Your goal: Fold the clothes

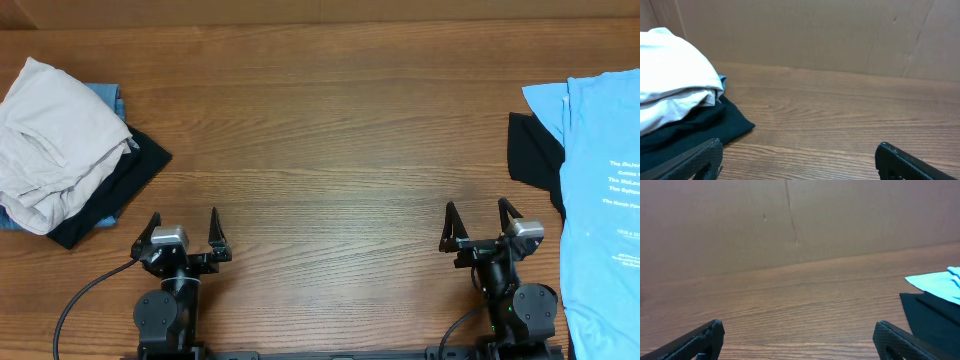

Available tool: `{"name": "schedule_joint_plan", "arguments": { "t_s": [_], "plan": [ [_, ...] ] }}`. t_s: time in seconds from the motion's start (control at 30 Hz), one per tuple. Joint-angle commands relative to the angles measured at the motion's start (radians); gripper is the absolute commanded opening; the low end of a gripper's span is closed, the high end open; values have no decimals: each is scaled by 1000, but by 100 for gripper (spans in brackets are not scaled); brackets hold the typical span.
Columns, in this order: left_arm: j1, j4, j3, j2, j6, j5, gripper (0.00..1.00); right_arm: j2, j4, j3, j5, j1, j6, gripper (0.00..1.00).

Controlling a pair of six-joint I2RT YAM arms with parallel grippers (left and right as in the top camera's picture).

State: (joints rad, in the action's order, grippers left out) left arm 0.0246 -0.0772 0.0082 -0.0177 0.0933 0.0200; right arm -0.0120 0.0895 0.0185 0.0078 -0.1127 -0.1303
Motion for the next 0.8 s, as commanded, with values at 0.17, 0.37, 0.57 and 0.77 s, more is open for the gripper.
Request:
{"name": "schedule_joint_plan", "arguments": {
  "t_s": [0.17, 0.37, 0.57, 0.77],
  "plan": [
    [-5, 3, -3, -3, -27, 13, 100, 8, -5, -10, 10, 3, 7, 100],
    [-5, 3, -3, -3, -27, 13, 100, 8, -5, -10, 10, 3, 7, 100],
    [-5, 3, -3, -3, -27, 13, 100, 8, -5, -10, 10, 3, 7, 100],
    [-5, 3, -3, -3, -27, 13, 100, 8, -5, -10, 10, 3, 7, 100]
  ]
}}
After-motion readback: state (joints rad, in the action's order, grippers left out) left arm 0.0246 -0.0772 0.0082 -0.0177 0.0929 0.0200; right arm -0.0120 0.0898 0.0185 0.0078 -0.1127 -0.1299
